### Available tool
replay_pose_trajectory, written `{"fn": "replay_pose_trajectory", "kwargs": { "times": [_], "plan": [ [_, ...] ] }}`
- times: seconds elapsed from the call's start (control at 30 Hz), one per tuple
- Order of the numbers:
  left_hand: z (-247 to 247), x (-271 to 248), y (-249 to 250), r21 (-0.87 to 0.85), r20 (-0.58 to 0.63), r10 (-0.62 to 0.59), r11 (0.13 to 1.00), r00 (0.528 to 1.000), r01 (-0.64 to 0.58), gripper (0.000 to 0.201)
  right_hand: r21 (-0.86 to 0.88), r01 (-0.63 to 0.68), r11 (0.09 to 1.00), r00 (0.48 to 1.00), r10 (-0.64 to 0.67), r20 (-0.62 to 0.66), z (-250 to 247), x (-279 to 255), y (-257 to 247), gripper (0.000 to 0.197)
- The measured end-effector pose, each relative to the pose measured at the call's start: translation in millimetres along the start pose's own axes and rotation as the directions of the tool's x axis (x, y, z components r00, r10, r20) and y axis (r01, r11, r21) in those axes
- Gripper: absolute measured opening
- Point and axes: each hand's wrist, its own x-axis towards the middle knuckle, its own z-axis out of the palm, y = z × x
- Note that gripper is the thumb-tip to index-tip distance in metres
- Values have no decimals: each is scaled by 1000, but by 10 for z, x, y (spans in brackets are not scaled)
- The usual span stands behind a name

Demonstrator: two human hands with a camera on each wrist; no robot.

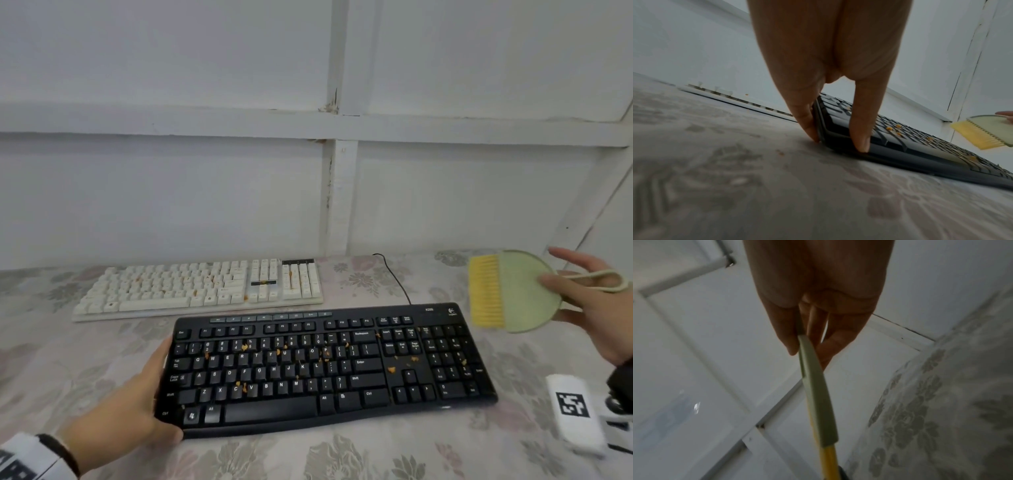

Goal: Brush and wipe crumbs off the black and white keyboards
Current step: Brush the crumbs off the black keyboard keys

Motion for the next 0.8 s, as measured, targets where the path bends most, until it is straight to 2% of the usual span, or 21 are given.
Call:
{"fn": "replay_pose_trajectory", "kwargs": {
  "times": [0.1,0.2,0.23,0.27,0.3,0.33,0.43,0.5,0.53,0.6,0.67,0.7,0.77,0.8],
  "plan": [
    [35,32,-8,8,-21,-25,1000,999,25,113,-93,47,995,996,-40,78,62,-18,34,45],
    [59,28,-25,97,-50,-22,995,998,27,96,-137,72,988,991,-55,125,75,-65,118,42],
    [64,24,-33,104,-32,-22,994,999,25,99,-150,80,985,989,-60,136,68,-85,135,37],
    [54,30,-44,89,-21,-39,995,999,41,112,-164,89,982,987,-65,148,61,-114,141,29],
    [38,42,-69,32,-38,-61,998,997,62,126,-191,105,976,984,-73,165,43,-133,165,28],
    [43,47,-85,-29,-53,-78,997,996,76,132,-230,122,966,980,-81,179,32,-168,180,33],
    [45,70,-75,-70,-74,-27,997,997,22,120,-332,140,933,970,-62,234,-27,-296,241,29],
    [38,69,-84,-86,-84,-39,996,996,32,118,-364,106,925,963,-5,268,-105,-350,249,28],
    [38,81,-96,-83,-91,-40,996,995,33,118,-384,106,917,956,13,293,-144,-361,230,37],
    [35,81,-98,-68,-102,-30,997,994,23,117,-406,98,908,942,47,332,-238,-323,200,72],
    [29,70,-101,-72,-117,-26,997,993,18,117,-413,114,903,944,30,327,-249,-258,121,79],
    [27,70,-107,-70,-114,-23,997,993,15,117,-393,124,911,946,11,323,-222,-222,90,71],
    [21,69,-117,-68,-118,-13,998,993,5,116,-332,143,933,962,-52,269,-115,-170,37,31],
    [28,65,-107,-72,-121,-16,997,993,7,115,-315,159,936,965,-79,251,-64,-150,27,20]
  ]
}}
